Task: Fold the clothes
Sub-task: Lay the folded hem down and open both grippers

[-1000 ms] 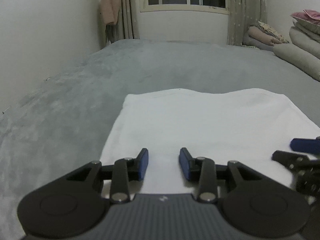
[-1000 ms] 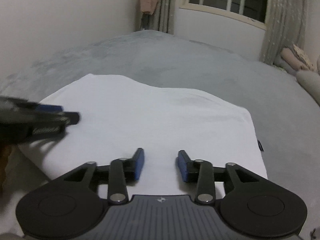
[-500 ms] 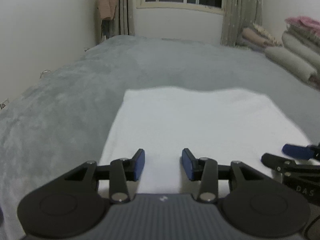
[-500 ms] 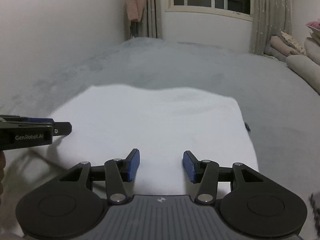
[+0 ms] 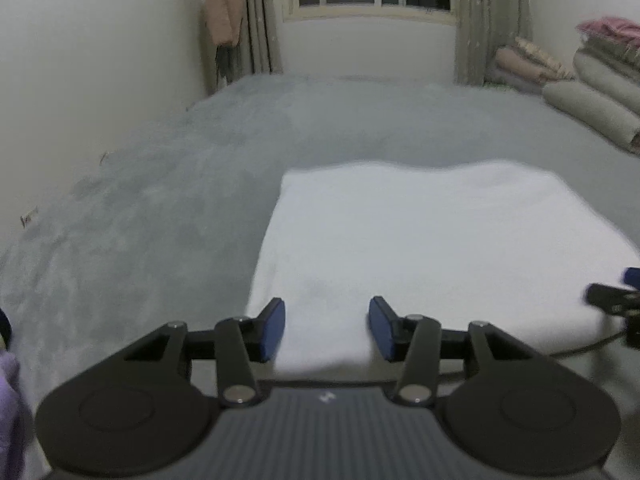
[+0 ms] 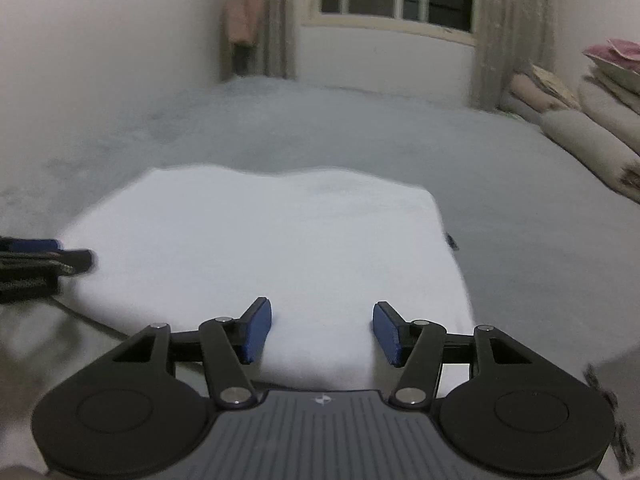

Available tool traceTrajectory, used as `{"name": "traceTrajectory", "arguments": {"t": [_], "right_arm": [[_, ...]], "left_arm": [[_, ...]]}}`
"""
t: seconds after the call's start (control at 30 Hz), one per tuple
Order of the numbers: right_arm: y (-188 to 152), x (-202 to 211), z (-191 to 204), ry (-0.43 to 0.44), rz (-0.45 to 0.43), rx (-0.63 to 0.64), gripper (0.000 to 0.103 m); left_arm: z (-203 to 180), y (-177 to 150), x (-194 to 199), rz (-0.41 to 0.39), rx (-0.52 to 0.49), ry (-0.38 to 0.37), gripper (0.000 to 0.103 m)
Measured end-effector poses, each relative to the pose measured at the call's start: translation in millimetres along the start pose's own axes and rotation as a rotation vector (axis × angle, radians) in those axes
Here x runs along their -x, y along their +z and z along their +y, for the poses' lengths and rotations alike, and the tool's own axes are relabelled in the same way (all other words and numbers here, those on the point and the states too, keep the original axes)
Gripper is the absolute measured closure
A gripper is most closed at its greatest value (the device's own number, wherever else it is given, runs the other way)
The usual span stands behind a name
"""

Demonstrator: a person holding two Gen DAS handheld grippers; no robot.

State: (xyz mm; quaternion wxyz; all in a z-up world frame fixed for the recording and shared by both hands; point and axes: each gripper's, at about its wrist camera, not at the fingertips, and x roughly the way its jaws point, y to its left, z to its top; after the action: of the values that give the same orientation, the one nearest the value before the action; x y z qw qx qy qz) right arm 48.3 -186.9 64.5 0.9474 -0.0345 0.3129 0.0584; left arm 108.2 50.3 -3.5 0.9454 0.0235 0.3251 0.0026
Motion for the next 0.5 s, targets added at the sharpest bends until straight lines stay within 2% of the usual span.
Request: {"name": "traceTrajectory", "arguments": {"t": [0.1, 0.23, 0.3, 0.4, 0.5], "right_arm": [[-4, -2, -6, 0.002, -0.003, -0.030, 0.039], [3, 6, -13, 0.014, 0.024, -0.042, 0.039], [0, 9, -28, 0.035, 0.033, -0.087, 0.039], [-8, 9, -43, 0.069, 0.031, -0.106, 0.039], [-8, 8, -43, 0.067, 0.037, -0.116, 0.038]], "left_arm": [[7, 0, -2, -0.005, 0.016, -0.019, 0.052], [11, 4, 2, 0.006, -0.025, 0.003, 0.055], [18, 1, 2, 0.008, -0.024, 0.032, 0.051], [40, -3, -2, 0.023, 0.072, -0.020, 0.046], [47, -2, -3, 0.033, 0.074, -0.019, 0.046]]}}
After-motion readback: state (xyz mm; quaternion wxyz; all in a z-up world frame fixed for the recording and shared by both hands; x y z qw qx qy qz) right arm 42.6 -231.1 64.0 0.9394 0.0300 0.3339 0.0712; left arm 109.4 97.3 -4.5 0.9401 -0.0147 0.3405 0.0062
